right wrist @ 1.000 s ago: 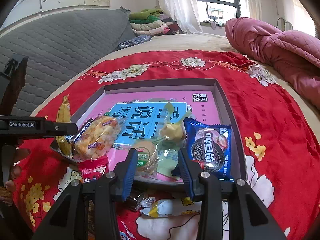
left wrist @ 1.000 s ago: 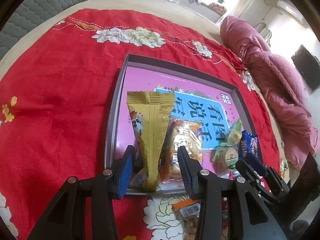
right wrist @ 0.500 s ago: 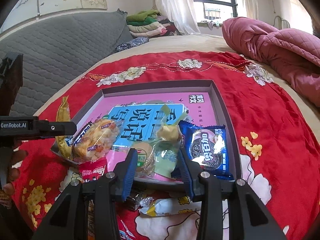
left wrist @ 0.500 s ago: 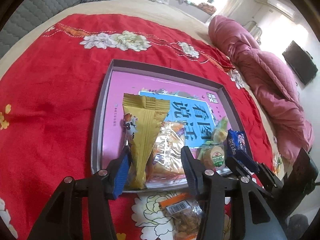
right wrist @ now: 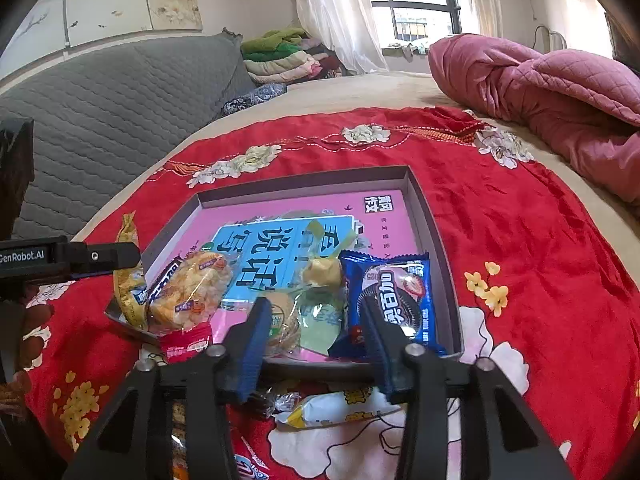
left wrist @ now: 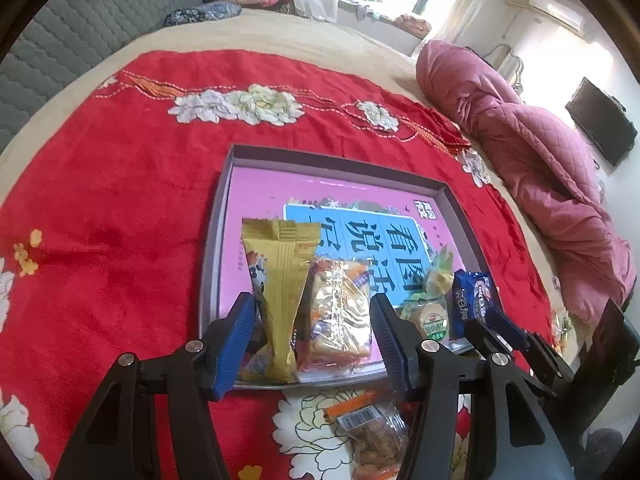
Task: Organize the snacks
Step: 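Lower the gold packet into the tray and open the left tool while the right tool releases the round cookie, then move both tools back from the tray toward the remaining snacks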
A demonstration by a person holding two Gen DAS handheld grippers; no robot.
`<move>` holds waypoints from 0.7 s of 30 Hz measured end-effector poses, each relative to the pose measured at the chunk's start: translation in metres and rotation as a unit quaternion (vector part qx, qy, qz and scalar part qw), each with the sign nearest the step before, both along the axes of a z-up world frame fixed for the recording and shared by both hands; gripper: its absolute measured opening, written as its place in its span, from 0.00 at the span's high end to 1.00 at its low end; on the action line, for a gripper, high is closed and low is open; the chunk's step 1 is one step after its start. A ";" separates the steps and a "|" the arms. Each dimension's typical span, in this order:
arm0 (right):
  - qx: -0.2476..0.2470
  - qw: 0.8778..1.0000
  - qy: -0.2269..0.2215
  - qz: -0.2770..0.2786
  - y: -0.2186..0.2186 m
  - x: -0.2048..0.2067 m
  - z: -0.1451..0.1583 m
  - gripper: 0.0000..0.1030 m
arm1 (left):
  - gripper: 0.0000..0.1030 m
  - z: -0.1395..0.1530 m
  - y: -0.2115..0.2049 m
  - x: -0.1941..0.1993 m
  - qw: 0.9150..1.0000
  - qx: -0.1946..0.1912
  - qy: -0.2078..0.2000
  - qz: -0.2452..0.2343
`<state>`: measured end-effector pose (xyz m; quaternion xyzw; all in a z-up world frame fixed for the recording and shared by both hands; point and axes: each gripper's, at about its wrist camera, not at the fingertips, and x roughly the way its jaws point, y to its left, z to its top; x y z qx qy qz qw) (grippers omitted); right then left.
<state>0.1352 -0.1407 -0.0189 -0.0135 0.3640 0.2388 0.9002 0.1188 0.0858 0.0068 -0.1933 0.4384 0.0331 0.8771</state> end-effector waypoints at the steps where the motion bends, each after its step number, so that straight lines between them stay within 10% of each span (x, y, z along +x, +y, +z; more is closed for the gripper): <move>1: 0.000 1.000 -0.002 0.000 0.000 -0.001 0.001 0.51 | 0.41 0.002 0.000 -0.001 1.000 0.003 -0.003 0.003; 21: -0.002 0.999 -0.034 -0.018 -0.007 -0.011 0.016 0.25 | 0.36 0.045 -0.002 -0.019 0.999 0.020 -0.047 0.006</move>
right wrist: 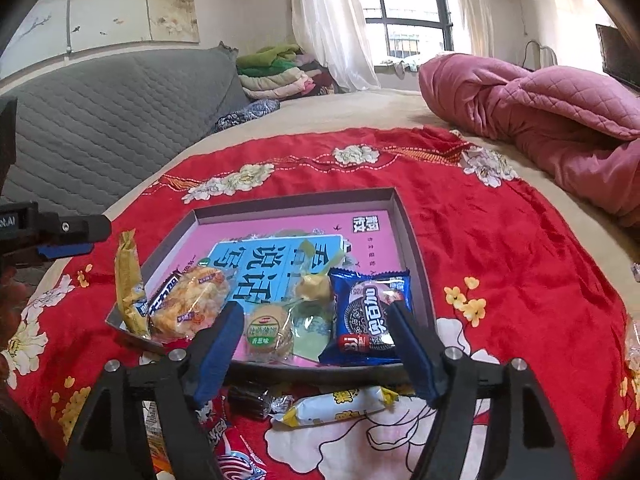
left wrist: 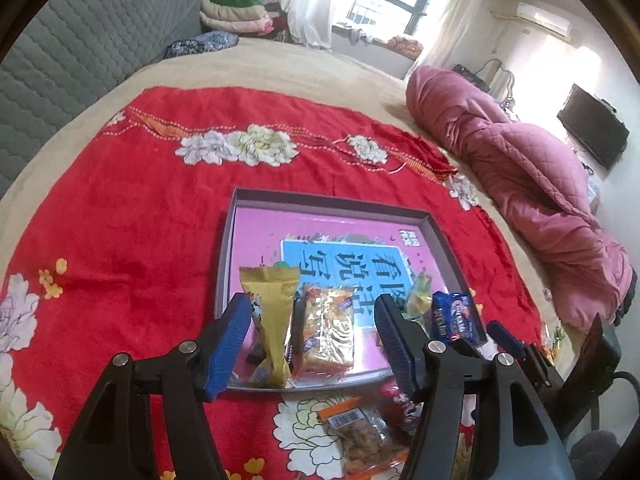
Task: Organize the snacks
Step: 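Move both tools back from the tray toward the remaining snacks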
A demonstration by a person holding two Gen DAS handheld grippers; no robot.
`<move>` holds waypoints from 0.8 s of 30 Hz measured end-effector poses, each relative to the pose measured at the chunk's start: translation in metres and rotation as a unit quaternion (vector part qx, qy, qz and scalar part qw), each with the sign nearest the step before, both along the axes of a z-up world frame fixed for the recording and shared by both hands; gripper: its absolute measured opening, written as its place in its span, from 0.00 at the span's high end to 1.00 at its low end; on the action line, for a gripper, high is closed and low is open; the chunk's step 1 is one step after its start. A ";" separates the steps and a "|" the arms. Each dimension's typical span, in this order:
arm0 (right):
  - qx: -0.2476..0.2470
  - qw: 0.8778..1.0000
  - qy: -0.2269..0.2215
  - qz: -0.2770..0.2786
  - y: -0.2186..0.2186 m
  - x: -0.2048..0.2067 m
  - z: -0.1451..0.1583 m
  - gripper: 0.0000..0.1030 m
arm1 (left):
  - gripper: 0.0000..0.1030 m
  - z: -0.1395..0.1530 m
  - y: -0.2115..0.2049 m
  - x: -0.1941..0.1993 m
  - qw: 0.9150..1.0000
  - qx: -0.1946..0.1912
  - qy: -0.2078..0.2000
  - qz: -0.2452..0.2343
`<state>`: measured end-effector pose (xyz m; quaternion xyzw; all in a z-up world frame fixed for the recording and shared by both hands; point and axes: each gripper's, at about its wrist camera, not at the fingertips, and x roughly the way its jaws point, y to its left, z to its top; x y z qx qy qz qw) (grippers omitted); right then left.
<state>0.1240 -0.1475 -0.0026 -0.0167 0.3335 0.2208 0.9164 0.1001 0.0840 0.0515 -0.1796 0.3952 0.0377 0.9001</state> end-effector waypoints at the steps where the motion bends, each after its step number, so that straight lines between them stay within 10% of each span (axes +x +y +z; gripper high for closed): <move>1: 0.000 1.000 -0.002 0.000 0.000 -0.001 0.002 0.24 | 0.36 0.003 -0.001 -0.001 1.000 0.001 -0.001 -0.001; 24: -0.001 1.000 -0.009 0.000 -0.003 -0.031 0.027 0.14 | 0.36 0.013 -0.023 -0.030 0.999 0.018 0.020 -0.021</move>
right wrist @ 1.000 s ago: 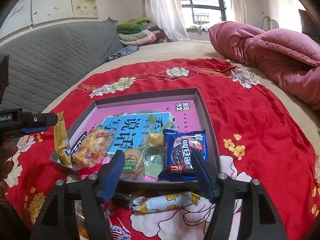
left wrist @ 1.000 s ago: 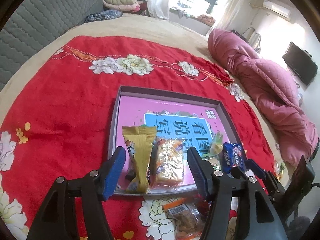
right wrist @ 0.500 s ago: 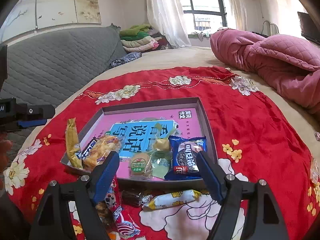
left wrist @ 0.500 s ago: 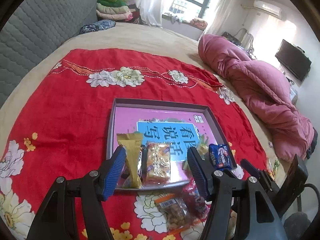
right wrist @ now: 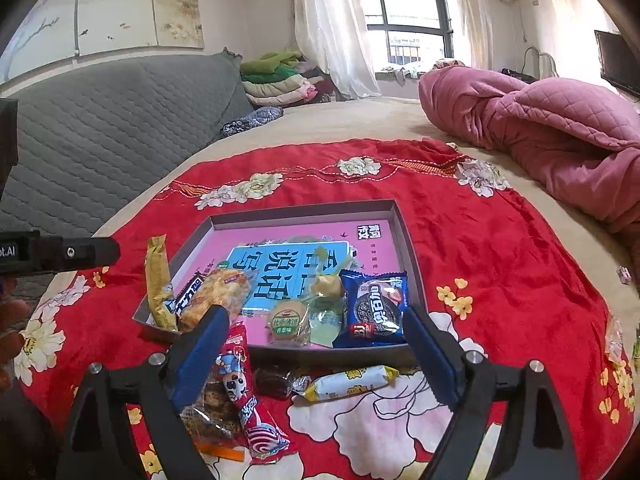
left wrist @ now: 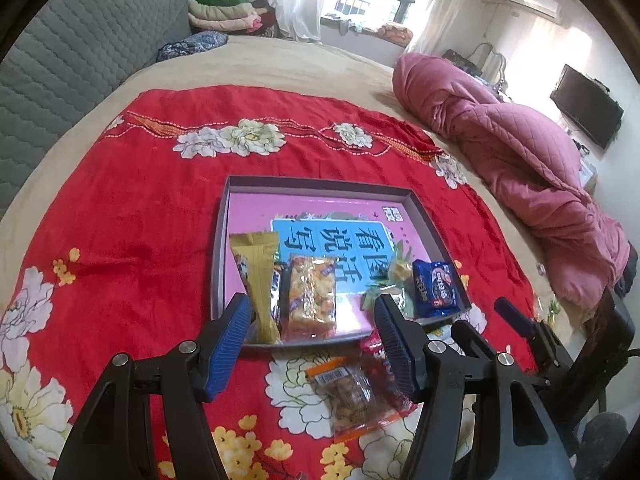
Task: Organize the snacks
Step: 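Move both tools back from the tray toward the remaining snacks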
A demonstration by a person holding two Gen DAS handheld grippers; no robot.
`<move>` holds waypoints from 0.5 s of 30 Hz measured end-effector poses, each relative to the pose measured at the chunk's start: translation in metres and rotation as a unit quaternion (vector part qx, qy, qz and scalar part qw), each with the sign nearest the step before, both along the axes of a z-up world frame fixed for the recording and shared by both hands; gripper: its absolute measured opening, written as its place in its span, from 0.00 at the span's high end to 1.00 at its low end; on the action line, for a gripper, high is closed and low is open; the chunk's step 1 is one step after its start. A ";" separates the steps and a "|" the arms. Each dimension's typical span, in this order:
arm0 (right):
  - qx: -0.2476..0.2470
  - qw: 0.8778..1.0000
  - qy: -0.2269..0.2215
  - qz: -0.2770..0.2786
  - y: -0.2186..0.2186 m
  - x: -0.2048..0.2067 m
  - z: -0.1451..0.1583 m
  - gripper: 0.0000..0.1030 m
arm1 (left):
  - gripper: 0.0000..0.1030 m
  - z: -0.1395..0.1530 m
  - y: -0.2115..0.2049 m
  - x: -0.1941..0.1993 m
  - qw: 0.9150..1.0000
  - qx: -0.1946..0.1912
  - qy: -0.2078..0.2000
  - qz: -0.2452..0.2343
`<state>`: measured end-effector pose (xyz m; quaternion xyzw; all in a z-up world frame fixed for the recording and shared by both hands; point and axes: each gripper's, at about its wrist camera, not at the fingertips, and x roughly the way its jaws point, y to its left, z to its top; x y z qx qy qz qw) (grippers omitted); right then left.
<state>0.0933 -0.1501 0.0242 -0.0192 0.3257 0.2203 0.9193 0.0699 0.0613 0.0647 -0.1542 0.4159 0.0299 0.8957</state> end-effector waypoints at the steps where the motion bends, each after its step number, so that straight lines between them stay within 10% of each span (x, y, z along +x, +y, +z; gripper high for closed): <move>1: -0.001 1.000 -0.001 0.000 0.000 -0.001 0.000 0.14 | 0.36 0.000 -0.001 -0.002 1.000 0.003 0.001 0.002; 15: -0.024 1.000 0.005 -0.007 -0.003 -0.017 0.003 0.14 | 0.36 -0.007 -0.013 -0.015 1.000 0.017 0.022 -0.011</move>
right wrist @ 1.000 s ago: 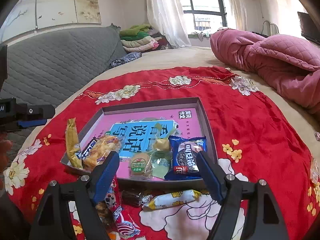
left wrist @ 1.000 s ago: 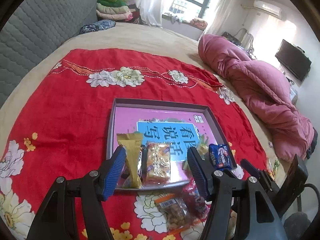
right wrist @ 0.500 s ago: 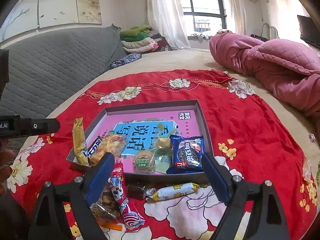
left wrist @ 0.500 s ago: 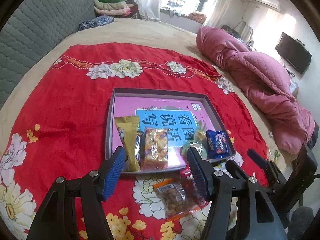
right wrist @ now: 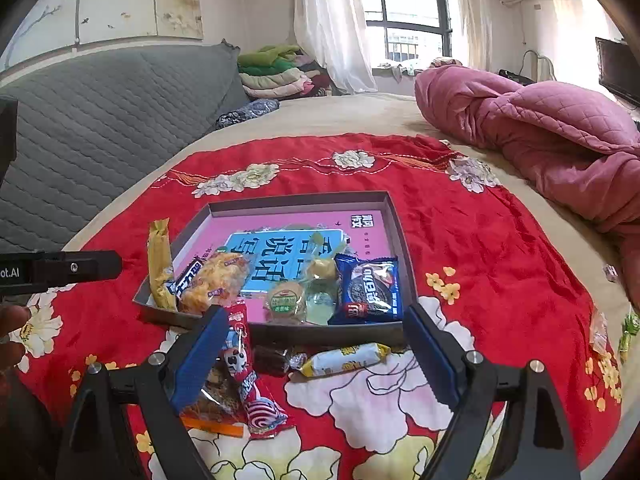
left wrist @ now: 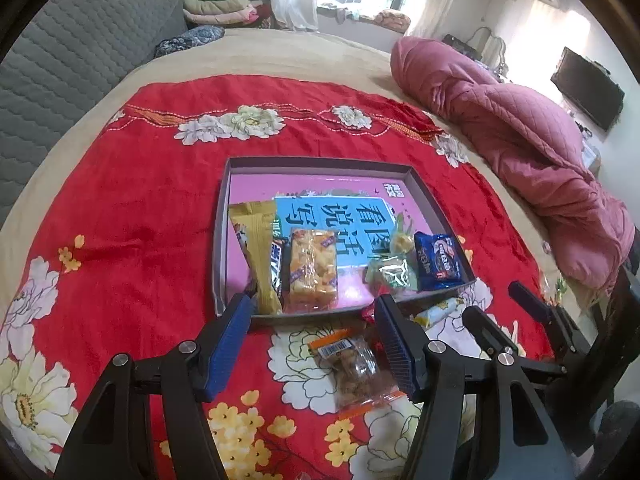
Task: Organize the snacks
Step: 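Move both tools back from the tray toward the remaining snacks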
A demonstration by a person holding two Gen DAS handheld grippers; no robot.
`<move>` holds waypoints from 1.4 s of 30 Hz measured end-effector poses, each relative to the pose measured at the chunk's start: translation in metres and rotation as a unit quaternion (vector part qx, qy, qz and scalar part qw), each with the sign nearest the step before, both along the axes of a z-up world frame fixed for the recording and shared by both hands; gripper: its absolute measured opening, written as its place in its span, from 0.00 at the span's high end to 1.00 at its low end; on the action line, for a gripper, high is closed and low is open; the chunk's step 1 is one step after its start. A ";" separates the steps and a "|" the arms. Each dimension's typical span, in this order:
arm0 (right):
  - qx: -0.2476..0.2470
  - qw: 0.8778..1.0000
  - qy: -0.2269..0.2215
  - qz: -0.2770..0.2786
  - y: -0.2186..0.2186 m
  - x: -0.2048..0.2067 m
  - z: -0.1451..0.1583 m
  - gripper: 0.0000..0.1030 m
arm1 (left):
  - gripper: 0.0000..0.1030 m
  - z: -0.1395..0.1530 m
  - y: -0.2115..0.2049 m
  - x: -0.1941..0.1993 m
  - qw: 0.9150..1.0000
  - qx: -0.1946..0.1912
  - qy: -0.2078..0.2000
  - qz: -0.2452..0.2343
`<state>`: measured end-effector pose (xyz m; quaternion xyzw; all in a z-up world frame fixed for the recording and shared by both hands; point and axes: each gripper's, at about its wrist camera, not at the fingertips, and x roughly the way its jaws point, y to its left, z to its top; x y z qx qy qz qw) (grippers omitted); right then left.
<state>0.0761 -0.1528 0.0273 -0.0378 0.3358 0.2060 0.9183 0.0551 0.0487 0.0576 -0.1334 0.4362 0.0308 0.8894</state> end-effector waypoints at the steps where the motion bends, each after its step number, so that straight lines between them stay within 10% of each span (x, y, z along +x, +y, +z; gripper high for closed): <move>1: -0.001 1.000 -0.001 -0.001 -0.001 -0.001 0.000 0.14 | 0.36 0.000 0.000 -0.001 1.000 0.001 0.002 0.000; 42: 0.013 0.992 0.099 -0.073 -0.037 0.017 -0.031 0.14 | 0.36 -0.070 -0.024 -0.010 0.992 -0.056 0.108 -0.020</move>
